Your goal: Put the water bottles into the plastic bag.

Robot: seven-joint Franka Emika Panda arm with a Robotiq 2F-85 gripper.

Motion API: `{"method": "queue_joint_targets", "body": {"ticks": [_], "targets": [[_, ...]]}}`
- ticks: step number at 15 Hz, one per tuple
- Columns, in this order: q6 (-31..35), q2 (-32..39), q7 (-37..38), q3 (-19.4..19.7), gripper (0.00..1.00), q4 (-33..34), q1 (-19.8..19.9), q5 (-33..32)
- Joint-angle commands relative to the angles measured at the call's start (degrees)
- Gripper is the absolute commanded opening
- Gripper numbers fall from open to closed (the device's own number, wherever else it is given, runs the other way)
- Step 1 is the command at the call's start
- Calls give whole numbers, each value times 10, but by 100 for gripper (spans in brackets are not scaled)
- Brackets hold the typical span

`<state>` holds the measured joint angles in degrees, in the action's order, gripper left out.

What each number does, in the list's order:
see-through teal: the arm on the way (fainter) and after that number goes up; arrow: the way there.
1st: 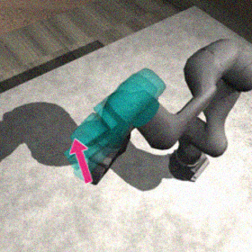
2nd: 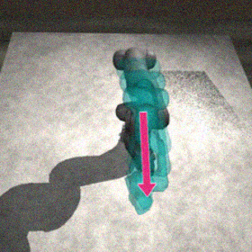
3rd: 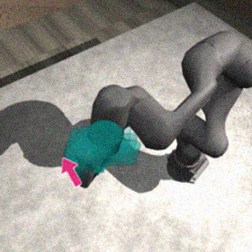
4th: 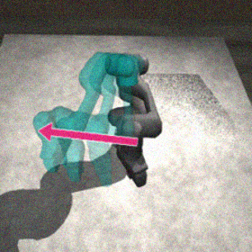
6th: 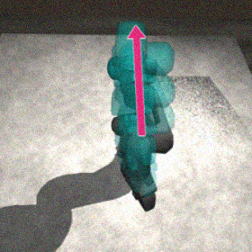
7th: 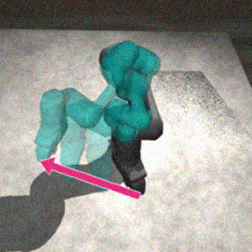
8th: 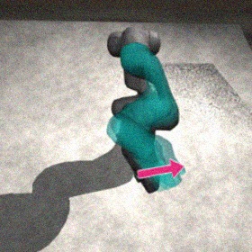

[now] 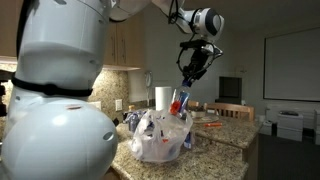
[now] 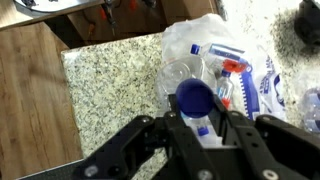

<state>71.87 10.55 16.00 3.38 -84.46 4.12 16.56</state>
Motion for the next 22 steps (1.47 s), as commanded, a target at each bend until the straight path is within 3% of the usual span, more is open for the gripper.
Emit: {"method": "queue_joint_targets", "body": {"ticks": [1, 7, 13, 14, 18, 22], "targets": [[-47, 45, -5, -19, 15, 40, -21, 21], [15, 156, 11, -35, 15, 115, -48, 55], [89, 238, 15, -45, 14, 117, -86, 18], [89, 247, 13, -46, 58, 115, -95, 8], [111, 240, 4, -44, 78, 93, -104, -6], [188, 144, -13, -38, 99, 28, -69, 32]]}}
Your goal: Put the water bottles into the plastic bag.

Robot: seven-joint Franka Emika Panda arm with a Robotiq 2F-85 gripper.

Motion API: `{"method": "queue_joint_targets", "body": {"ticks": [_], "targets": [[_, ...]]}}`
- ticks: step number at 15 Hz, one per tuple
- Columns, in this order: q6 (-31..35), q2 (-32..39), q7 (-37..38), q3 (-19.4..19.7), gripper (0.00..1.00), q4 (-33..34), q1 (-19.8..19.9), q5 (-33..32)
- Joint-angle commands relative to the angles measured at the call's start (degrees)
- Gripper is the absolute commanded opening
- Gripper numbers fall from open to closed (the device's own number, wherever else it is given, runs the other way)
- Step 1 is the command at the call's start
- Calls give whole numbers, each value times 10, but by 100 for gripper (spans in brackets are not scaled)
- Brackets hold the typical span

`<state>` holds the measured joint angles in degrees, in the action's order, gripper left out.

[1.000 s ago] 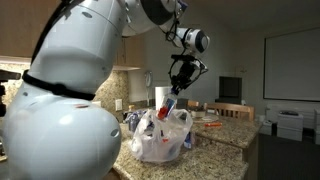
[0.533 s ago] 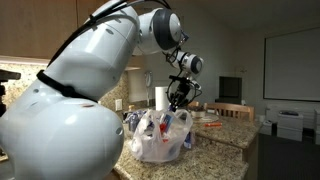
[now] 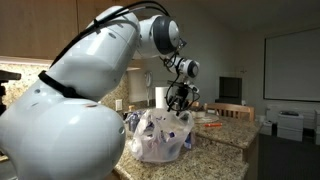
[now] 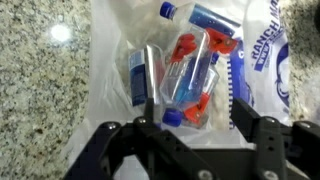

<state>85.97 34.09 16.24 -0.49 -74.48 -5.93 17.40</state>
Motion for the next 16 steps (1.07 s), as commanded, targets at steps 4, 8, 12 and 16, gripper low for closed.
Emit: {"method": "queue_joint_targets", "body": {"ticks": [4, 8, 12, 16], "targets": [[102, -164, -36, 14, 100, -97, 82, 62], [135, -130, -33, 31, 100, -57, 98, 31], [249, -75, -42, 29, 100, -78, 78, -18], [327, -19, -50, 24, 100, -82, 56, -69]]}}
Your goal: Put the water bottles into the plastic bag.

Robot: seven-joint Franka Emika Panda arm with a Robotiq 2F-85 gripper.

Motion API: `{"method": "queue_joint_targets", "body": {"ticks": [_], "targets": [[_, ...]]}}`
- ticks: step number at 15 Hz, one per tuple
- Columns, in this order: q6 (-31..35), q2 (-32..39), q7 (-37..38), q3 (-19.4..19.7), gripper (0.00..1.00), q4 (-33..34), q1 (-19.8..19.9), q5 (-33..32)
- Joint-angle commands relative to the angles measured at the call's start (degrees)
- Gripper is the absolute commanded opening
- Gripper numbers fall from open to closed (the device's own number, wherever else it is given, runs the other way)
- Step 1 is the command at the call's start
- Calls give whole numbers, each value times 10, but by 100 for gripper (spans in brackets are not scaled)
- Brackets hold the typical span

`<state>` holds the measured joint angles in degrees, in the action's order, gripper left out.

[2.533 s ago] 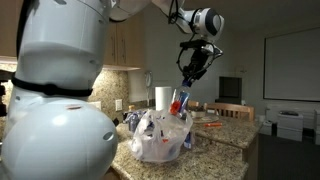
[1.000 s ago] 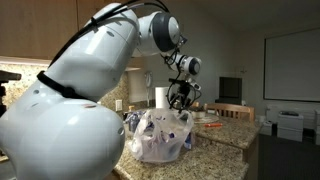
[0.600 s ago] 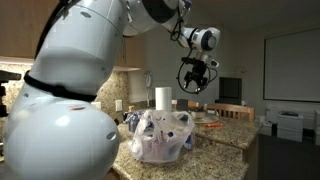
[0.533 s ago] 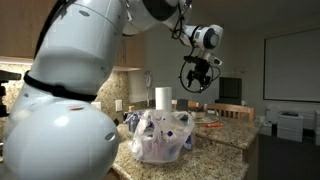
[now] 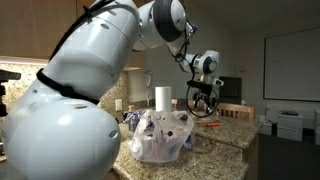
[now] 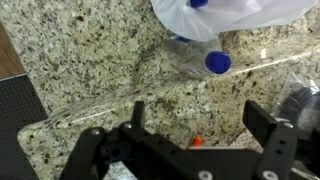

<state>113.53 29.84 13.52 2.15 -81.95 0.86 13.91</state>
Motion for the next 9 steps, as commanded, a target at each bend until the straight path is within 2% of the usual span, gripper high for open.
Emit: {"method": "queue_joint_targets", "body": {"ticks": [1, 6, 9], "targets": [[71, 38, -26, -3, 100, -2, -17, -46], [109, 66, -32, -14, 100, 9, -28, -61], [92, 75, -51, -25, 100, 16, -30, -66]]}}
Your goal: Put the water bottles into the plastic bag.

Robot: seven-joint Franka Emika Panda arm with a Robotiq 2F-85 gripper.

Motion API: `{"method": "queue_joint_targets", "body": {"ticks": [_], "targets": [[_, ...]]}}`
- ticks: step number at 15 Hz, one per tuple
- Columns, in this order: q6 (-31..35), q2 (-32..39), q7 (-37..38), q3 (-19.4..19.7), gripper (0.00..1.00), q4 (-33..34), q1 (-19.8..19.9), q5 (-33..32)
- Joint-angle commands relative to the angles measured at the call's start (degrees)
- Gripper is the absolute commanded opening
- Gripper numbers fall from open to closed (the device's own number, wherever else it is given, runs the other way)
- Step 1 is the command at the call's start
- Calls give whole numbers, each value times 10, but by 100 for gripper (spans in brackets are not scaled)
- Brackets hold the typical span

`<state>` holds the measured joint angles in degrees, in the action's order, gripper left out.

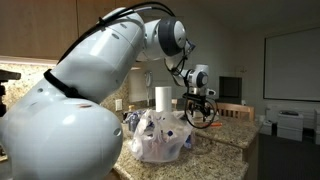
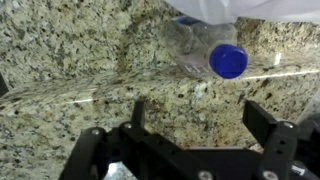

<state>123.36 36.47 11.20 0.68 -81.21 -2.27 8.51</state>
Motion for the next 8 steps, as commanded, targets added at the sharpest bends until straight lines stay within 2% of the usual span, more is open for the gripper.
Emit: {"method": "queue_joint_targets", "body": {"ticks": [1, 7, 8], "targets": [[-18, 11, -32, -12, 100, 11, -1, -13], [-55, 29, -32, -13, 100, 25, -18, -38], [-67, 31, -31, -12, 89, 29, -20, -44]]}}
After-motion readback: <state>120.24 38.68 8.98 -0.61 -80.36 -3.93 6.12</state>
